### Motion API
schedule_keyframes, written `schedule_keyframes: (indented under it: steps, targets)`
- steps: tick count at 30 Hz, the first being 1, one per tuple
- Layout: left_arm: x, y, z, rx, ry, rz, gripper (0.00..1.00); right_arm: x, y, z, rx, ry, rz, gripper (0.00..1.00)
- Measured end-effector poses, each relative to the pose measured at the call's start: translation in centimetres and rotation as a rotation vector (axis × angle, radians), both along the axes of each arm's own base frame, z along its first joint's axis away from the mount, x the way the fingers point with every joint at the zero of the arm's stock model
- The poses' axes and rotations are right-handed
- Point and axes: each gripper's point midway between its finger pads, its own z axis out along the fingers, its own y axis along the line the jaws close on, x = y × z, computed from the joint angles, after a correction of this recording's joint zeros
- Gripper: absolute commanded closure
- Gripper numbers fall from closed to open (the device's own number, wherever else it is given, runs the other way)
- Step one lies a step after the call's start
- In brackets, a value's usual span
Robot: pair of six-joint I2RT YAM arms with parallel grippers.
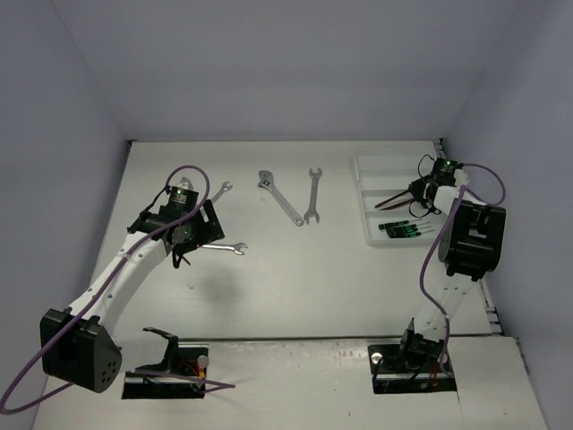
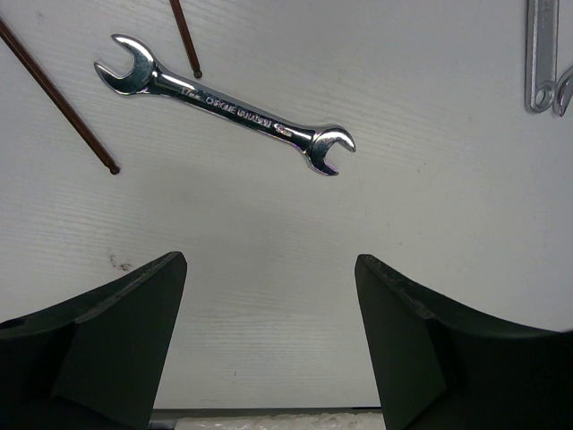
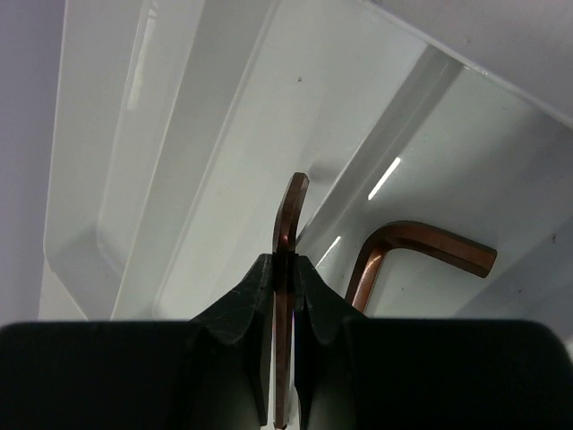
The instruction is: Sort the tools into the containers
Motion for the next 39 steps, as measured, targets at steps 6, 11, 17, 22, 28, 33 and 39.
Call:
schedule_keyframes:
  steps: [6, 11, 17, 22, 28, 33, 39]
  targets:
    - [0.0, 0.0, 0.0, -0.001, 0.001, -0.001, 0.27, -0.7, -0.2, 1.2, -0.006, -0.010, -0.028, 1.00]
    - [0.0, -0.1, 0.0, -0.003, 0.001, -0.003, 0.27, -1.8, -0.2, 3.5, 0.003, -0.051, -0.071, 1.00]
    - [0.1, -0.1, 0.0, -0.006, -0.002, -0.005, 0.27, -3.1, 0.1, 3.1, 0.039, -0.056, -0.119, 1.00]
    - [0.1, -0.2, 0.1, -0.010, -0.003, -0.007, 0.26, -4.6, 0.5, 0.7, 0.083, -0.008, -0.155, 1.00]
    - [-0.1, -0.2, -0.2, -0.009, 0.002, -0.008, 0.27, -5.2, 0.8, -0.4, 0.125, -0.013, -0.196, 0.80]
    - [-0.5, 0.0, -0.2, -0.009, -0.002, -0.003, 0.27, -4.9, 0.8, 0.3, 0.103, -0.038, -0.168, 0.64]
    - [-0.7, 0.4, -0.6, -0.014, 0.001, 0.051, 0.27, -4.6, 1.2, 5.7, 0.038, -0.143, -0.092, 0.61]
